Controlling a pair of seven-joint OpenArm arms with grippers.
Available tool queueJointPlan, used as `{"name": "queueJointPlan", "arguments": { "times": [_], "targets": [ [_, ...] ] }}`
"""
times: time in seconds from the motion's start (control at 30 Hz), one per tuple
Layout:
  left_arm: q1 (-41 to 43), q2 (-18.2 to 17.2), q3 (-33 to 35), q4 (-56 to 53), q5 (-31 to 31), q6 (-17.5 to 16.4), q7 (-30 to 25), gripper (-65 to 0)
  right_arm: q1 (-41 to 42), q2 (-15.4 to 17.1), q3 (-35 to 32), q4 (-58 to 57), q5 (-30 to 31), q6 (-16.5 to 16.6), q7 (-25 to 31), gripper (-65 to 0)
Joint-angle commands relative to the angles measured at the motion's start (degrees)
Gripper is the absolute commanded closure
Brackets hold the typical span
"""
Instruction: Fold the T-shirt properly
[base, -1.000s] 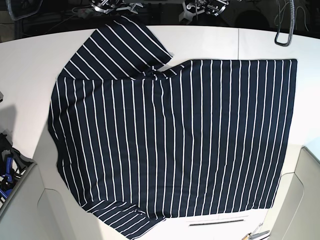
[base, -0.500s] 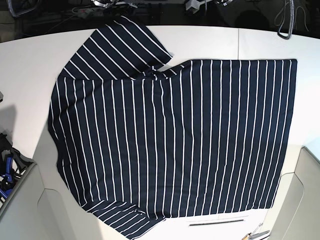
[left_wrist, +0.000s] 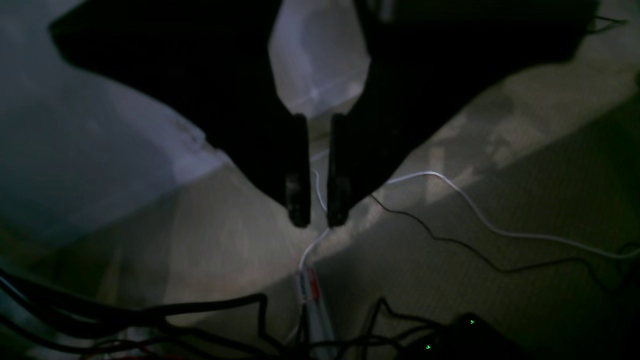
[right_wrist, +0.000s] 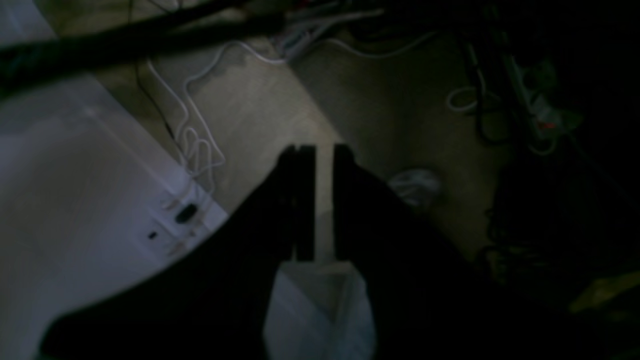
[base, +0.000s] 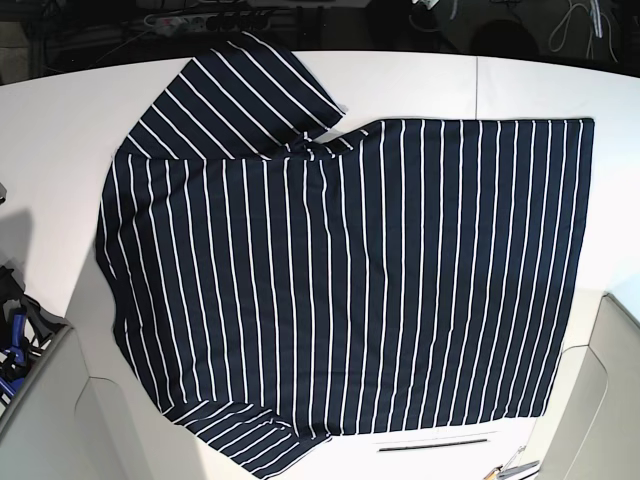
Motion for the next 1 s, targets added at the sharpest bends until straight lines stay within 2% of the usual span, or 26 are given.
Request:
{"name": "queueJointPlan", "arguments": {
  "times": [0.0,0.2,0.4,0.57,0.67,0.83,0.97],
  "targets": [
    [2.0,-0.4,-1.6,1.4,-0.2,-0.6,0.0,-7.3,-1.5,1.4,0.0,2.0,0.2,0.4,0.2,-5.5],
    [8.0,-0.7,-9.0,6.8,-0.2,-4.9,1.0,-7.3,-7.5,6.4,0.8,14.2,4.8,0.4,-1.9,-5.5],
    [13.8,-0.8,-13.4,13.1,-0.2,-4.9,1.5,-7.3,-14.3,10.7,4.7,27.3,8.6,0.5,-6.7,-5.5],
    [19.1,-0.8,-16.3,20.5,-0.2,-4.9,2.3,-7.4,-20.8,13.6,10.1,37.1,9.2,0.7,-7.4,-5.5],
    [22.3,-0.8,-18.6,25.3,-0.7,-4.9,2.6,-7.4,-24.5,14.8,13.9,42.7,10.4,2.6,-7.5,-5.5],
    [26.9,-0.8,-24.8,33.6,-4.7,-4.9,3.9,-7.4,-29.8,15.4,20.9,51.0,16.5,7.8,-8.7,-5.5],
    [29.9,-0.8,-30.9,39.8,-7.0,-4.9,6.1,-7.4,-32.9,15.4,27.3,57.5,23.0,9.7,-11.5,-5.5]
  ]
}}
